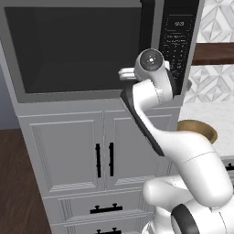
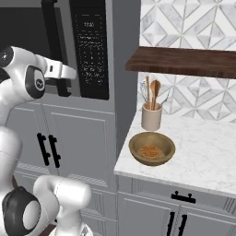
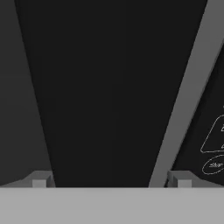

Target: Open the microwave, place the bowl with waffle inside the microwave, then close the microwave door and turn it on.

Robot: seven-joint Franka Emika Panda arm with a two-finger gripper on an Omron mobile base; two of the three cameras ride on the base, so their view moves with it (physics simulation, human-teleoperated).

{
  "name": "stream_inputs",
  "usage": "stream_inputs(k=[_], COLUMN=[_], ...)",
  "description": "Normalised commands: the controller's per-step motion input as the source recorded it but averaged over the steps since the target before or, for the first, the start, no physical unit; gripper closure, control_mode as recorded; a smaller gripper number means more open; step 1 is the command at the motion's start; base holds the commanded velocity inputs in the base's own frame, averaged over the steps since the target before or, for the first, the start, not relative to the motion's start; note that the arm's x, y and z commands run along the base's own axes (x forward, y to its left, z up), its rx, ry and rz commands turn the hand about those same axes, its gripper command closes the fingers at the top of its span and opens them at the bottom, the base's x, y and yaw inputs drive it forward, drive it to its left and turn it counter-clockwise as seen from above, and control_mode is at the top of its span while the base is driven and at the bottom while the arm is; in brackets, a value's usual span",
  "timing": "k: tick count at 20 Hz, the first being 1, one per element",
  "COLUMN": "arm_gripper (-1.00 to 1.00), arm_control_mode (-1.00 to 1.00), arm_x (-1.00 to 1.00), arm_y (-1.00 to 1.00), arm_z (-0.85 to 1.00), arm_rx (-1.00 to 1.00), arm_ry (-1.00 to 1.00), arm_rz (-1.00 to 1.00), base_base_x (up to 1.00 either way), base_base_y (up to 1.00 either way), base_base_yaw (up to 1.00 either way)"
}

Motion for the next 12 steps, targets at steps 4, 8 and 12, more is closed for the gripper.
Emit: stream_inputs(k=[4,8,12], arm_gripper=[-1.00,1.00,1.00], arm_control_mode=[-1.00,-1.00,-1.00], arm_x=[0.56,0.65,0.69], arm_y=[0.00,0.11,0.40], arm_z=[-0.37,-0.58,-0.40], arm_rx=[0.00,-0.03,0.00], arm_ry=[-0.13,-0.18,-0.10], arm_rz=[0.00,0.01,0.03], base_base_x=[0.00,0.00,0.00], base_base_y=[0.00,0.00,0.00], base_base_yaw=[0.00,0.00,0.00])
